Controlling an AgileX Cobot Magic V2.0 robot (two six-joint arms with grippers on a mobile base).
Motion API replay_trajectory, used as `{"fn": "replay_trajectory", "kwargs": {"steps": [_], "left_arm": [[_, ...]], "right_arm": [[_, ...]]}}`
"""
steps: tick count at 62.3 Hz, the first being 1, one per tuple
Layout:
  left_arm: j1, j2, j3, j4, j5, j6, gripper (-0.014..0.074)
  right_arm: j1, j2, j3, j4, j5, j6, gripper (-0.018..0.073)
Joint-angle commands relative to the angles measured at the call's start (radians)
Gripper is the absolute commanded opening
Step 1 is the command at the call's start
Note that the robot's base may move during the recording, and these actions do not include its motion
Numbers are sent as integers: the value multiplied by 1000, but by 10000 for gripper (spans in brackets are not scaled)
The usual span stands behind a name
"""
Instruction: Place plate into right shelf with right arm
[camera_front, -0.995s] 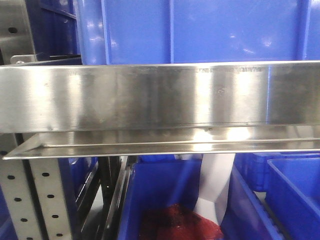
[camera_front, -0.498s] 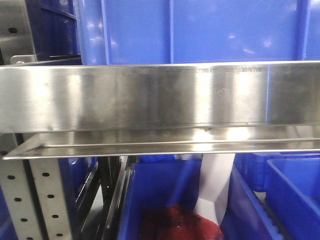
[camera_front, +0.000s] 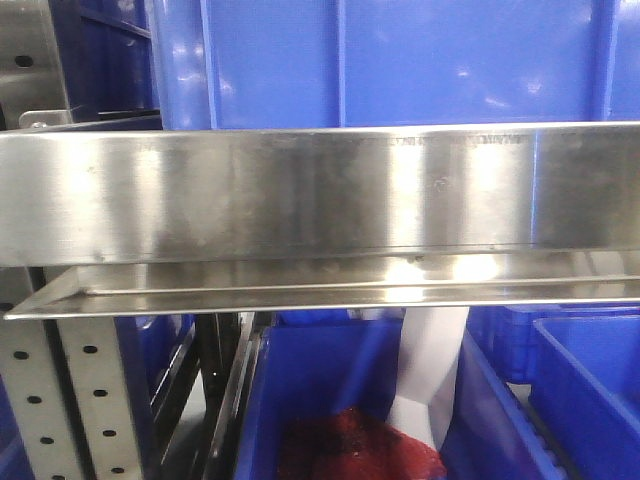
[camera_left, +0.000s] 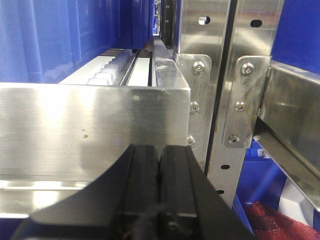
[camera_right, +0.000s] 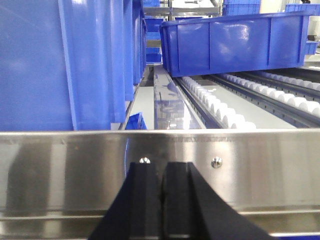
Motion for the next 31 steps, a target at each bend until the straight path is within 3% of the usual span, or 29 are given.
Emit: {"fn": "replay_trajectory", "kwargs": {"steps": [1,31], "left_arm": [[1,-6,10,-6,-86,-3,-47],[1,-6,10,-6,-86,-3,-47]], "right_arm": [[0,6,-4,-1,-103,-7,55],[-1,6,-4,-1,-99,-7,55]]}}
